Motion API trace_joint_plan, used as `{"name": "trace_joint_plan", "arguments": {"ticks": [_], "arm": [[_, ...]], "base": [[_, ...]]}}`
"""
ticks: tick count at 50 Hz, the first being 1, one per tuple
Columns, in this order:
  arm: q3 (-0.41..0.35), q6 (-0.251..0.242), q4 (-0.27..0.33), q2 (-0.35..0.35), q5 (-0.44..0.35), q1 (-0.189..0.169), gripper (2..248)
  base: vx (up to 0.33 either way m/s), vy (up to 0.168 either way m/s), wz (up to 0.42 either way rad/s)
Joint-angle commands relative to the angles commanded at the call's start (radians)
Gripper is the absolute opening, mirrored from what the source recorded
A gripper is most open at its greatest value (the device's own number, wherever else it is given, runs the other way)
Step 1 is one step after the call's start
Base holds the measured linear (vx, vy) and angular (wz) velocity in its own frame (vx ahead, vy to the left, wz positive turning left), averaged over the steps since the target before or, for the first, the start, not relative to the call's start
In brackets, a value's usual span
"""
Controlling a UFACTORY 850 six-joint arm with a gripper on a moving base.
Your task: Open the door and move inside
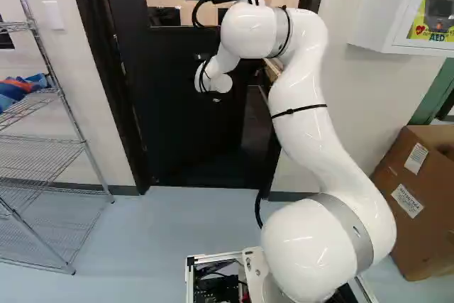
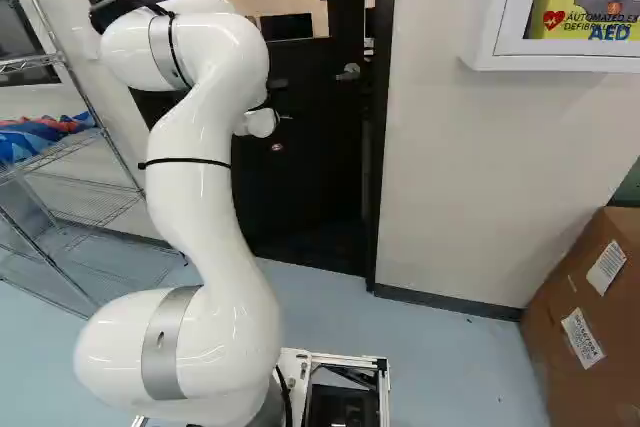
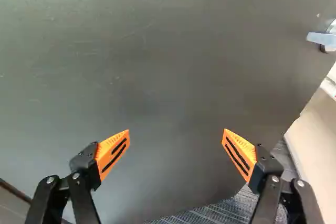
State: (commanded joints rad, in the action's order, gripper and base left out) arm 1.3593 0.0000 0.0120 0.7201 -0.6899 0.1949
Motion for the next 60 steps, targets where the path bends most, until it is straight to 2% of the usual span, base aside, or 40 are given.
{"name": "trace_joint_plan", "arguments": {"ticks": [60], "arm": [[-0.373, 0.0, 0.002, -0.282, 0.0, 0.014, 247]], "base": [[0.0, 0.0, 0.0]]}}
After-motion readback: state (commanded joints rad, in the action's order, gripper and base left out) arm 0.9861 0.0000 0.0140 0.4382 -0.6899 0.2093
